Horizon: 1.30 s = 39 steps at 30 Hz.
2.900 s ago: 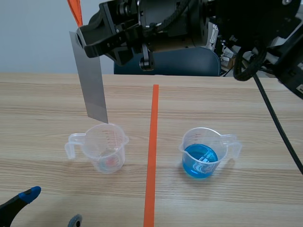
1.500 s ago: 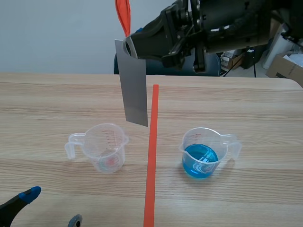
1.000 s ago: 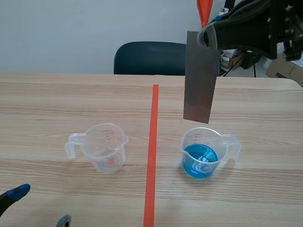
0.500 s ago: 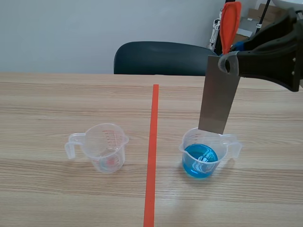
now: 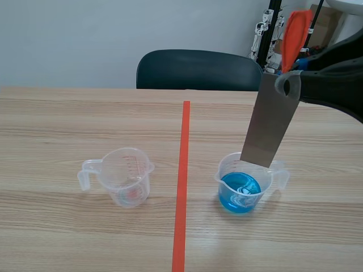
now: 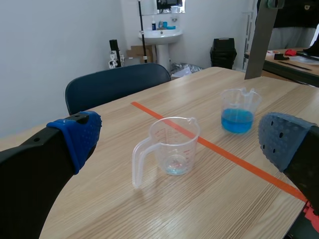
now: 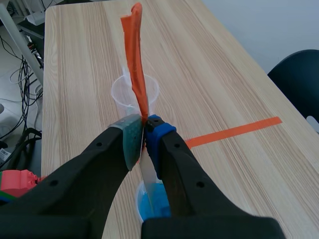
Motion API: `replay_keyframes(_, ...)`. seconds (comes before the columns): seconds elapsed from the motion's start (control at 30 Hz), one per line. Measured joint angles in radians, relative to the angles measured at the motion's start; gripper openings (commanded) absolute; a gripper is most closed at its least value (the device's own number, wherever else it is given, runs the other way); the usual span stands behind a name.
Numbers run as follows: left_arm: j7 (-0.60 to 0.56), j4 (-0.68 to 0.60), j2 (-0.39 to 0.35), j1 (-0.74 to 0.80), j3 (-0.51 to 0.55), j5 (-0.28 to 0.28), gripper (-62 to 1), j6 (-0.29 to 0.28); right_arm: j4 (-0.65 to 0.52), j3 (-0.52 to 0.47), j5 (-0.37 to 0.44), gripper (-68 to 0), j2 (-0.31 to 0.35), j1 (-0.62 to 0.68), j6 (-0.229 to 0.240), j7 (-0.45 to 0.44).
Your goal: Do the redox reaction experiment. move the plate over the blue solution
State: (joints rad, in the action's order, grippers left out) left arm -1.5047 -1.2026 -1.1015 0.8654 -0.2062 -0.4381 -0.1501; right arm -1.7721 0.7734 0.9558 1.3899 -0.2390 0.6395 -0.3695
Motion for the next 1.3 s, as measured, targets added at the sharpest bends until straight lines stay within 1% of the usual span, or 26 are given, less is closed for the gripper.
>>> replay_keyframes(0.03, 0.000, 0.000, -0.002, -0.001, 0.000, 0.002, 1.4, 0.009, 0.003, 0.000, 0.005, -66.9, -0.001, 0.002, -0.008, 0.000)
replay_keyframes(0.07, 0.000, 0.000, -0.003, -0.002, 0.000, 0.000, -2.1, 0.010, 0.006, 0.000, 0.014, -66.9, -0.002, 0.002, -0.022, 0.001)
replay_keyframes(0.13, 0.000, 0.002, -0.005, -0.015, 0.000, 0.004, -9.3, 0.009, 0.010, 0.000, 0.066, -66.9, -0.002, 0.002, -0.043, 0.009)
replay_keyframes(0.2, 0.001, 0.003, -0.012, -0.041, 0.000, 0.004, -15.3, 0.009, 0.017, 0.000, 0.101, -66.9, -0.002, 0.002, -0.046, 0.017)
replay_keyframes(0.3, 0.001, 0.006, -0.039, -0.096, 0.000, 0.015, -23.2, 0.008, 0.028, 0.000, 0.111, -66.9, -0.002, 0.002, -0.047, 0.030)
replay_keyframes(0.4, 0.010, 0.007, -0.076, -0.150, 0.000, 0.018, -32.6, 0.006, 0.027, 0.000, 0.111, -66.9, -0.002, 0.002, -0.051, 0.030)
replay_keyframes(0.47, 0.075, 0.003, -0.096, -0.190, 0.000, 0.024, -40.6, -0.032, 0.027, 0.000, 0.111, -66.9, -0.002, 0.002, -0.051, 0.029)
replay_keyframes(0.5, 0.110, -0.003, -0.104, -0.214, 0.000, 0.048, -44.7, -0.064, 0.027, 0.000, 0.111, -66.9, -0.002, 0.002, -0.052, 0.029)
replay_keyframes(0.53, 0.146, -0.013, -0.110, -0.238, 0.000, 0.086, -48.1, -0.100, 0.027, 0.000, 0.111, -66.9, -0.002, 0.002, -0.052, 0.029)
replay_keyframes(0.57, 0.185, -0.027, -0.115, -0.264, 0.000, 0.127, -50.2, -0.130, 0.027, 0.000, 0.111, -66.9, -0.002, 0.002, -0.053, 0.027)
replay_keyframes(0.6, 0.219, -0.045, -0.116, -0.290, 0.000, 0.161, -50.9, -0.154, 0.027, 0.000, 0.111, -66.9, -0.002, 0.002, -0.058, 0.026)
replay_keyframes(0.63, 0.241, -0.063, -0.117, -0.313, 0.000, 0.183, -50.9, -0.165, 0.027, 0.000, 0.111, -66.9, -0.002, 0.002, -0.064, 0.027)
replay_keyframes(0.67, 0.263, -0.083, -0.117, -0.332, 0.000, 0.192, -50.9, -0.166, 0.027, 0.000, 0.111, -66.9, -0.002, 0.002, -0.073, 0.026)
replay_keyframes(0.73, 0.290, -0.121, -0.117, -0.363, 0.000, 0.208, -50.9, -0.165, 0.027, 0.000, 0.111, -66.9, -0.002, 0.002, -0.076, 0.023)
replay_keyframes(0.83, 0.375, -0.182, -0.117, -0.391, 0.000, 0.211, -51.5, -0.166, 0.027, 0.000, 0.111, -66.9, -0.002, 0.002, -0.075, 0.023)
replay_keyframes(0.87, 0.409, -0.204, -0.115, -0.401, 0.000, 0.211, -53.1, -0.173, 0.027, 0.000, 0.111, -66.9, -0.002, 0.002, -0.075, 0.023)
replay_keyframes(0.9, 0.449, -0.227, -0.112, -0.415, 0.000, 0.212, -53.6, -0.202, 0.027, 0.000, 0.111, -66.9, -0.002, 0.002, -0.075, 0.022)
replay_keyframes(0.93, 0.489, -0.251, -0.106, -0.431, -0.002, 0.229, -53.7, -0.224, 0.027, 0.000, 0.111, -66.9, -0.002, 0.002, -0.075, 0.022)
replay_keyframes(0.97, 0.523, -0.274, -0.097, -0.454, -0.008, 0.254, -53.7, -0.232, 0.027, 0.000, 0.111, -66.9, -0.002, 0.002, -0.075, 0.022)
replay_keyframes(1.0, 0.553, -0.293, -0.084, -0.483, -0.021, 0.277, -53.8, -0.246, 0.027, 0.000, 0.111, -66.9, -0.002, 0.002, -0.075, 0.022)
replay_keyframes(1.07, 0.606, -0.320, -0.058, -0.544, -0.066, 0.318, -53.9, -0.247, 0.027, 0.000, 0.111, -66.9, -0.002, 0.002, -0.075, 0.020)
replay_keyframes(1.17, 0.649, -0.322, -0.022, -0.630, -0.146, 0.354, -53.9, -0.247, 0.027, 0.000, 0.111, -66.9, -0.002, 0.002, -0.075, 0.019)
replay_keyframes(1.27, 0.694, -0.316, 0.005, -0.706, -0.214, 0.372, -53.9, -0.246, 0.027, 0.000, 0.111, -66.9, -0.002, 0.002, -0.075, 0.019)
replay_keyframes(1.3, 0.700, -0.314, 0.014, -0.732, -0.234, 0.386, -53.9, -0.247, 0.027, 0.000, 0.111, -66.9, -0.002, 0.002, -0.075, 0.018)
